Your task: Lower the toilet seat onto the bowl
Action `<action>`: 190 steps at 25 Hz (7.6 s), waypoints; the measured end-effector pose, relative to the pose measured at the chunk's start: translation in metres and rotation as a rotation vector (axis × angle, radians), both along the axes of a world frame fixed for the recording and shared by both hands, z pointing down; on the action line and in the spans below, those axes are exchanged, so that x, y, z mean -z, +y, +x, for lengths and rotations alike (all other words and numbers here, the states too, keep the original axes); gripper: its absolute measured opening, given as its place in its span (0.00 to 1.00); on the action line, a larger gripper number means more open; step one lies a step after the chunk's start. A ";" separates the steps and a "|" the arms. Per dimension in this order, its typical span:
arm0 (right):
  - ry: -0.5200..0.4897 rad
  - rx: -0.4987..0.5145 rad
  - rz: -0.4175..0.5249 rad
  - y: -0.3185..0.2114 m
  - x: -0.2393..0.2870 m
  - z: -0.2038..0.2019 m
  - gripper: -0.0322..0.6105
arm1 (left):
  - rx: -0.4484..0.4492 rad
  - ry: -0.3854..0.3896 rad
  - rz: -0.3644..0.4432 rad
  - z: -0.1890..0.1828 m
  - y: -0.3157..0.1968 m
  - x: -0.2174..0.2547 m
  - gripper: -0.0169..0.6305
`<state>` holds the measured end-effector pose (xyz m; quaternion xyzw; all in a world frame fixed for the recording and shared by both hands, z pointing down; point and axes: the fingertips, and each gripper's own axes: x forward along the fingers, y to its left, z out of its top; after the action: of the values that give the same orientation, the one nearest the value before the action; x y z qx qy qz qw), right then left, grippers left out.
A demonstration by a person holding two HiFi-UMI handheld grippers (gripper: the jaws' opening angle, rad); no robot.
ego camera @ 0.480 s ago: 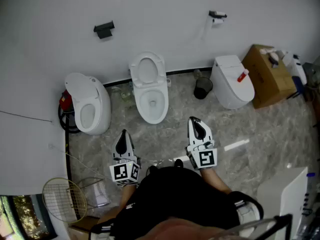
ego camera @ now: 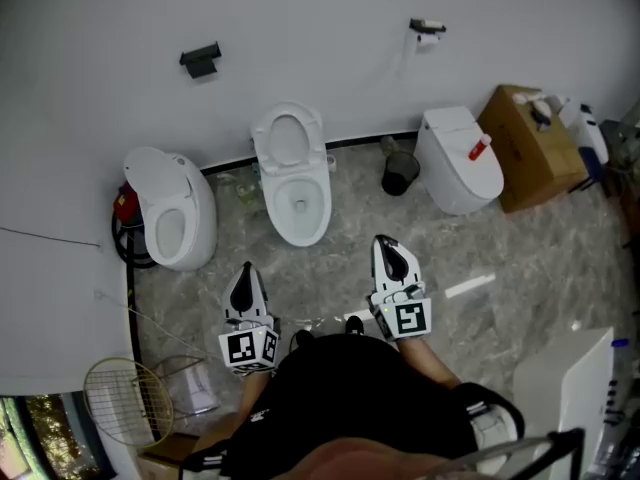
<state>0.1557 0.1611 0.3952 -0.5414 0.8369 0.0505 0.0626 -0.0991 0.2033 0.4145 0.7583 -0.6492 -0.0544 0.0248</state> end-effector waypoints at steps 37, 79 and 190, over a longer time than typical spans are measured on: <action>0.089 -0.061 -0.016 -0.005 -0.004 0.011 0.53 | 0.013 -0.046 0.007 0.005 -0.003 0.002 0.40; 0.027 -0.104 -0.056 0.026 -0.010 -0.070 0.74 | -0.071 -0.090 0.024 -0.067 0.010 0.007 0.73; 0.623 0.219 -0.315 -0.602 -0.318 -0.175 0.66 | -0.323 -0.421 -0.501 -0.061 -0.620 -0.308 0.62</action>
<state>-0.0189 -0.4407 0.7130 -0.4102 0.8663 0.0763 -0.2746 -0.1601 -0.4172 0.7223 0.8159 -0.5052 0.2683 0.0839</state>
